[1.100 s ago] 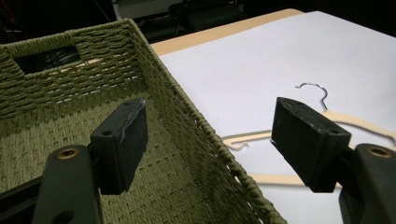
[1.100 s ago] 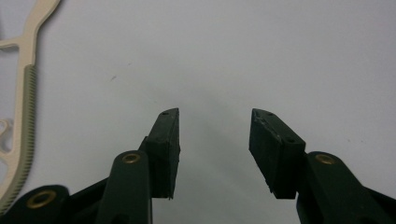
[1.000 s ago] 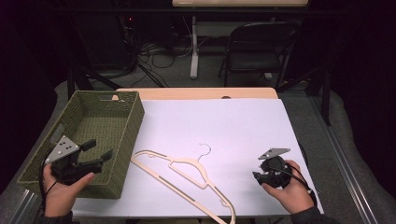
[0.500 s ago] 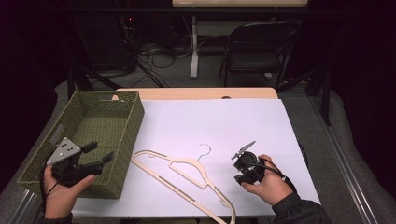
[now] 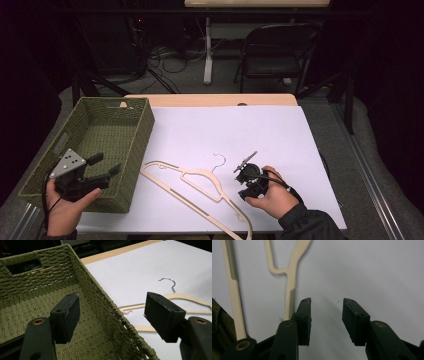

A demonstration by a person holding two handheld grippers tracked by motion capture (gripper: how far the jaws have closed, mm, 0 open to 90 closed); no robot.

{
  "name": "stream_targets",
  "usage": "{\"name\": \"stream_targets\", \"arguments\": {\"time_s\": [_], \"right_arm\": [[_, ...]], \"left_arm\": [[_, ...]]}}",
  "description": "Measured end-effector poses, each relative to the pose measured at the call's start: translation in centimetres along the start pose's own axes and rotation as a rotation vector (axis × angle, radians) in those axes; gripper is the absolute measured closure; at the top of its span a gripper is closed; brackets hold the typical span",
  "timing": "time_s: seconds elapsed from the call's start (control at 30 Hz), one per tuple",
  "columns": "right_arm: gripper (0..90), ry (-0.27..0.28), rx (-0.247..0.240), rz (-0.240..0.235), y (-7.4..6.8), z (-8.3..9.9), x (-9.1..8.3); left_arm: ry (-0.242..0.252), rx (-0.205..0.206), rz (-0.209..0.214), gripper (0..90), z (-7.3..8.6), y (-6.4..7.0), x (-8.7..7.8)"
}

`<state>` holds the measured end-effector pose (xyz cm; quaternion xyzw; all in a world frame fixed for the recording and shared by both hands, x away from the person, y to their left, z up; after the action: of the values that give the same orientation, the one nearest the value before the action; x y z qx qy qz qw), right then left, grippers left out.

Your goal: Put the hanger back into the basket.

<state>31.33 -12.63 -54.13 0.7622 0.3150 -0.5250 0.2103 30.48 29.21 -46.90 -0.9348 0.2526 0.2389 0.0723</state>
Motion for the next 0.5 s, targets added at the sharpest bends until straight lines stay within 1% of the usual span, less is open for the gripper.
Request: {"name": "stream_targets", "arguments": {"time_s": [0.03,0.07,0.13,0.17,0.2,0.23,0.27,0.3,0.37,0.43,0.47,0.5], "right_arm": [[60.0,0.0,0.0,0.0,0.0,0.0,0.0],[61.5,-0.032,-0.014,0.003,-0.5,-0.3,0.1],[61.6,-0.031,-0.027,-0.005,-1.1,-0.7,0.4],[62.0,-0.003,-0.026,-0.028,-1.4,-0.9,0.8],[62.4,-0.009,-0.031,-0.01,-1.6,-1.0,0.8],[62.5,-0.024,-0.035,-0.003,-1.7,-1.1,0.8],[62.7,-0.006,-0.037,-0.015,-1.9,-1.2,1.1],[62.9,-0.012,-0.04,-0.024,-2.1,-1.3,1.2],[63.2,-0.019,-0.05,-0.018,-2.3,-1.5,1.3],[64.6,-0.031,-0.051,-0.023,-2.4,-1.6,1.3],[65.5,-0.06,-0.051,-0.021,-2.4,-1.6,1.2],[66.0,-0.04,-0.055,-0.032,-2.5,-1.7,1.4]], "left_arm": [[0.0,0.0,0.0,28.8,0.0,0.0,0.0],[0.001,-0.002,0.001,28.8,0.0,0.0,0.0],[0.002,-0.001,0.002,28.8,0.0,0.0,0.1],[0.003,0.0,0.003,28.8,0.0,0.0,0.1],[0.003,0.0,0.004,28.8,0.0,0.0,0.1],[0.003,0.0,0.005,28.8,0.0,0.0,0.1],[0.002,0.001,0.005,28.8,0.0,0.0,0.1],[0.003,0.0,0.006,28.8,0.0,0.0,0.1],[0.002,0.0,0.005,28.8,0.0,0.0,0.1],[0.004,-0.002,0.005,28.8,0.0,0.0,0.1],[0.005,-0.003,0.005,28.8,0.0,0.0,0.1],[0.005,-0.003,0.004,28.8,0.0,0.0,0.1]]}}
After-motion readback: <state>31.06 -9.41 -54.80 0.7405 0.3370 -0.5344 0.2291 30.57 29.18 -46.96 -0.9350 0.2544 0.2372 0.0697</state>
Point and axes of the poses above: each handheld gripper's, and its own axes: x roughly forward along the jaws, z roughly out of its underside, y roughly to its right, the point moved 5 cm from there along x, roughly forward along the jaws, and after that the axes turned 1 degree about -z, right-handed, at the moved point
